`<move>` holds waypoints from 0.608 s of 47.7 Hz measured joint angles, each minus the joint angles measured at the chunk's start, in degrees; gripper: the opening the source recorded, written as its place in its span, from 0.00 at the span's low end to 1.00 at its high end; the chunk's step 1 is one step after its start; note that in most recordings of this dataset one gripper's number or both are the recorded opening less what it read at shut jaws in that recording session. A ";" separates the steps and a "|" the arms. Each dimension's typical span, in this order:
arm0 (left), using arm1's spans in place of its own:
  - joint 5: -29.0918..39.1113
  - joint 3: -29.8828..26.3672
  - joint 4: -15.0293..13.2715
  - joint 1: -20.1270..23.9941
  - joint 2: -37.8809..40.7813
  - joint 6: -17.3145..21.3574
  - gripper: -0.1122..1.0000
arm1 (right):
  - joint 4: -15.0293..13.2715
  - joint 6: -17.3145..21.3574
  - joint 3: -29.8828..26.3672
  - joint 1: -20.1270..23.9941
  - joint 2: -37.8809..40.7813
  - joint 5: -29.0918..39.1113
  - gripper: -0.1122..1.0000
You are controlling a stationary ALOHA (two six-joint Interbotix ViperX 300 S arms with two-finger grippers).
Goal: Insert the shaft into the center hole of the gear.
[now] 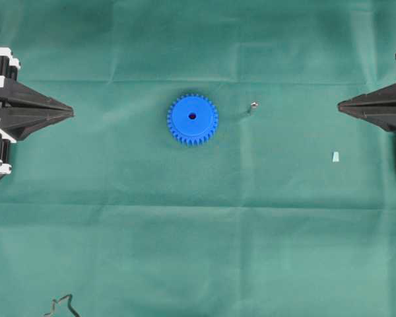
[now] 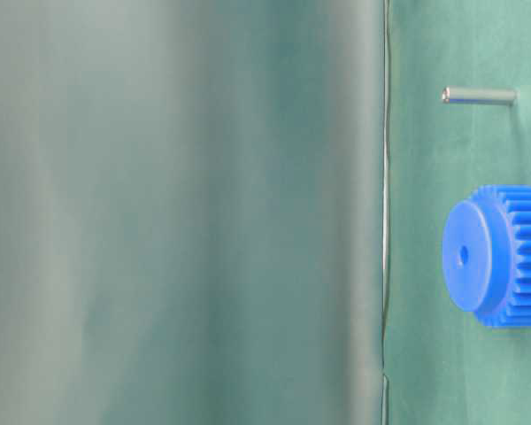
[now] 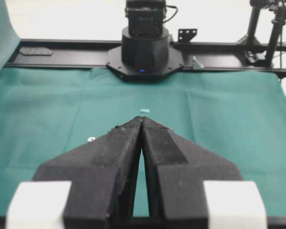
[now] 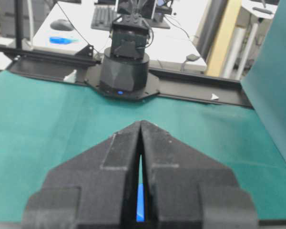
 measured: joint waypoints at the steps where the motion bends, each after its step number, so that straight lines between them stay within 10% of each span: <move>1: 0.26 -0.09 0.09 0.09 0.00 -0.09 0.10 | 0.00 0.09 0.00 0.00 0.09 0.09 0.12; 29: 2.99 -1.67 0.70 0.09 0.00 -0.44 0.10 | 2.64 1.05 -4.92 -6.59 12.13 5.80 0.16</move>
